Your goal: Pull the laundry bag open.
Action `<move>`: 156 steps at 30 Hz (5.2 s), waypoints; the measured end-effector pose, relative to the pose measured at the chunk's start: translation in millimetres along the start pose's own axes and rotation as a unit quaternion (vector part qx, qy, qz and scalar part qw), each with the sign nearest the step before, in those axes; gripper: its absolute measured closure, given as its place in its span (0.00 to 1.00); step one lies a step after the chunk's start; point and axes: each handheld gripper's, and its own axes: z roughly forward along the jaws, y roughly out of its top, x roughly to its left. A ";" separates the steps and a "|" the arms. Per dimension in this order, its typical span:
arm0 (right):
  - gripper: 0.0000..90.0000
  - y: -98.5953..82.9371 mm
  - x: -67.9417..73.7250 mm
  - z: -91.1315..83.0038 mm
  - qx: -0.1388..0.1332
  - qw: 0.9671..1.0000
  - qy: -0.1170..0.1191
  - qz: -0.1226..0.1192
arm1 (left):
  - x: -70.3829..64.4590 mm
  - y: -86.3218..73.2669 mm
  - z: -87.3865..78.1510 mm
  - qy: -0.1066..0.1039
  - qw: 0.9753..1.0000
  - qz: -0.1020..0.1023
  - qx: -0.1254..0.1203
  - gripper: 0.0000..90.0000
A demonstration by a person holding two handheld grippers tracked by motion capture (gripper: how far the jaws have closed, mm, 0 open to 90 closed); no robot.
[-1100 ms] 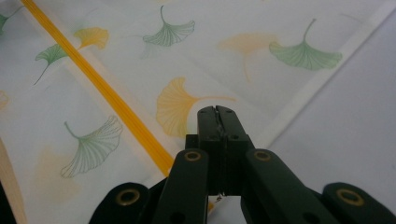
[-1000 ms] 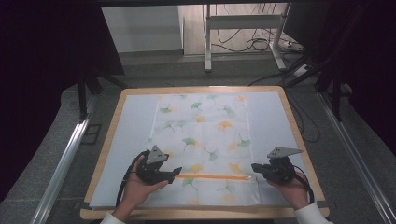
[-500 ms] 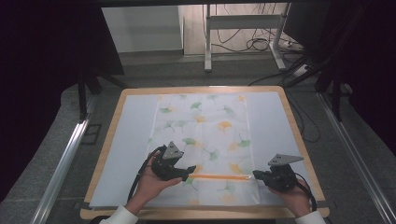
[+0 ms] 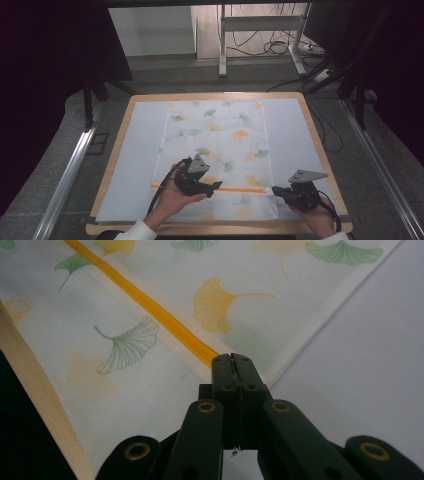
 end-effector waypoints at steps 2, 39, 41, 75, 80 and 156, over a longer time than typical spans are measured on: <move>0.99 -2.8 1.0 -1.2 0.002 1.000 -0.001 0.000 | -2.9 2.3 5.3 -0.005 1.000 0.001 0.003 0.36; 0.99 -14.4 15.4 6.8 0.055 0.998 0.008 -0.018 | -56.0 62.6 104.9 -0.085 0.994 0.054 0.045 0.49; 0.99 -14.4 15.2 7.0 0.056 0.998 0.008 -0.017 | -56.0 63.2 105.8 -0.090 0.994 0.050 0.043 0.49; 0.99 -15.7 12.9 8.0 0.058 0.998 0.012 -0.014 | -72.5 71.5 136.3 -0.125 0.985 0.093 0.079 0.74; 0.99 -15.6 12.7 8.0 0.059 0.998 0.013 -0.015 | -73.8 72.0 137.7 -0.115 0.984 0.103 0.083 0.82; 0.99 -13.5 10.8 9.7 0.063 0.998 0.011 0.007 | -80.1 65.7 129.2 -0.089 0.984 0.128 0.086 1.00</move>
